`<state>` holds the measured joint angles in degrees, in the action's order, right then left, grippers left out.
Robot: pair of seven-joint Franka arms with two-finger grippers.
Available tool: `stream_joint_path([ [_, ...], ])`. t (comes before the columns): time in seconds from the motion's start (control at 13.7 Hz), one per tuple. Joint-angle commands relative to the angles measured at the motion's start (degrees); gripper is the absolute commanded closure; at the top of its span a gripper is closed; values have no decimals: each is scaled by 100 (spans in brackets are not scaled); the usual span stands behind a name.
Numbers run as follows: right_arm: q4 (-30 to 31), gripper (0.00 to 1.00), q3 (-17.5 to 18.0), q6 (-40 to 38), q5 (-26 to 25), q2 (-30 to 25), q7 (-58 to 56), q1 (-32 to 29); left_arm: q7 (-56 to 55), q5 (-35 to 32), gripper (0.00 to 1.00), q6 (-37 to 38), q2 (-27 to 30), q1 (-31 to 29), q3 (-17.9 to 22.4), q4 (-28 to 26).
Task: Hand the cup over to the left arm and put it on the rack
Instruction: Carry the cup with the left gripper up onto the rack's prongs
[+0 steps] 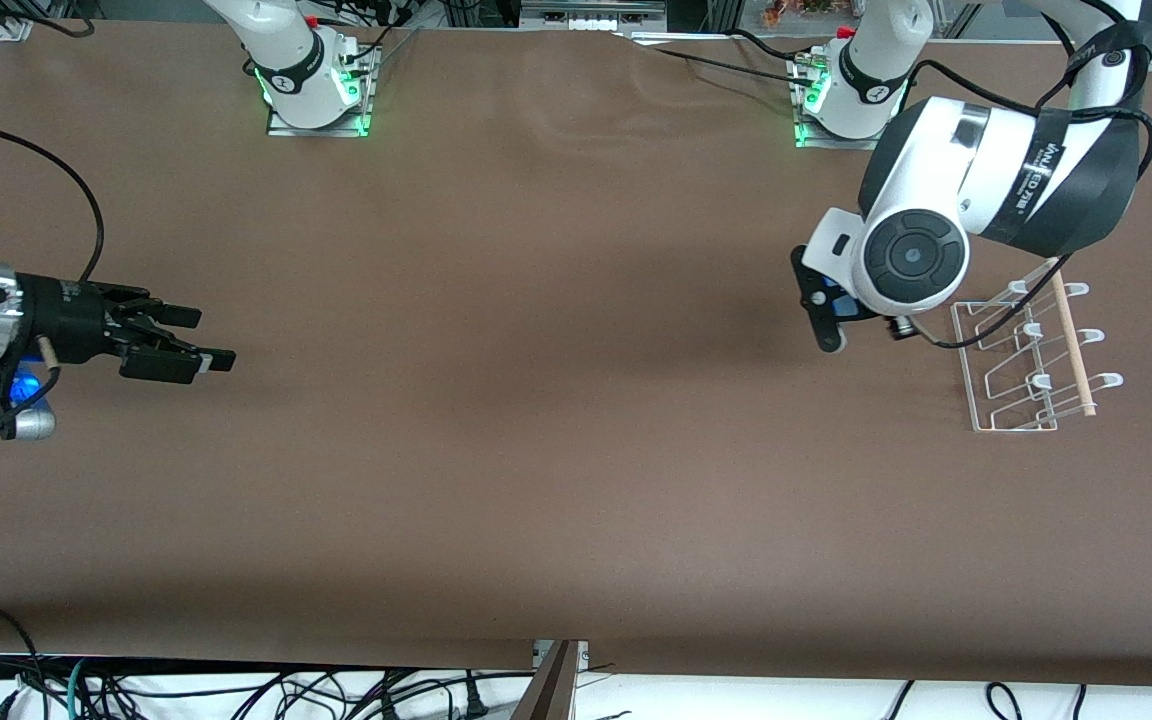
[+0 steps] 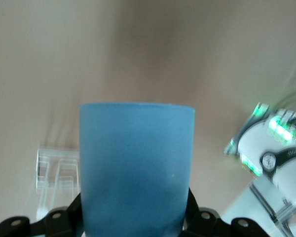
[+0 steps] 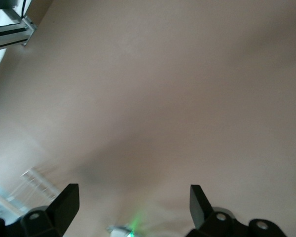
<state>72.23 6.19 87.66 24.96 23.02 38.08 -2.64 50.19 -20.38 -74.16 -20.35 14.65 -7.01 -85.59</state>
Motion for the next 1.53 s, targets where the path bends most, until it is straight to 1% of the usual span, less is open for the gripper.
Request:
stream_joint_path([
  [0.0, 1484, 1, 452, 733, -1181, -1016, -99, 123, -273, -1236, 100, 734, -108, 55, -37, -27],
  [0.07, 1879, 1, 532, 891, -1612, -1280, -99, 141, -264, -1536, 100, 840, -144, 38, -29, -106],
  [0.15, 2222, 1, 550, 1041, -1843, -1534, -125, 184, -256, -1861, 100, 902, -153, 29, -29, -281],
  [0.29, 2777, 1, 550, 1244, -2151, -1966, -300, 202, -221, -2599, 100, 1052, -153, 3, -37, -798],
  [0.36, 2988, 1, 550, 1279, -2309, -2142, -649, 202, -229, -2794, 100, 991, -118, -67, -20, -1106],
  [0.44, 3121, 1, 541, 1280, -2442, -2265, -1027, 202, -229, -2987, 100, 930, -92, -259, -20, -1361],
  [0.58, 3184, 1, 506, 1245, -2661, -2310, -1730, 202, -238, -3506, 100, 580, 127, -602, -29, -2002],
  [0.66, 3192, 1, 428, 1236, -2732, -2319, -2091, 202, -238, -3708, 100, 299, 276, -743, -29, -2353],
  [0.8, 3201, 1, 261, 1227, -2759, -2328, -2706, 202, -291, -3938, 100, -167, 488, -972, -29, -2925],
  [1.02, 3193, 1, -37, 1218, -2777, -2380, -3226, 220, -781, -3965, 100, -318, 506, -973, -29, -3366],
  [1.17, 3114, 1, -266, 1157, -2777, -2407, -3630, 246, -1063, -4131, 100, -424, 506, -973, -38, -3630],
  [1.24, 3052, 1, -337, 1070, -2768, -2433, -3737, 298, -1186, -4149, 100, -494, 497, -973, -38, -3692],
  [1.38, 2912, 1, -591, 859, -2768, -2416, -3764, 552, -1685, -4176, 100, -556, 419, -930, -46, -3894],
  [1.46, 2868, 1, -688, 823, -2777, -2399, -3773, 632, -1879, -4306, 100, -574, 357, -921, -46, -3990],
])
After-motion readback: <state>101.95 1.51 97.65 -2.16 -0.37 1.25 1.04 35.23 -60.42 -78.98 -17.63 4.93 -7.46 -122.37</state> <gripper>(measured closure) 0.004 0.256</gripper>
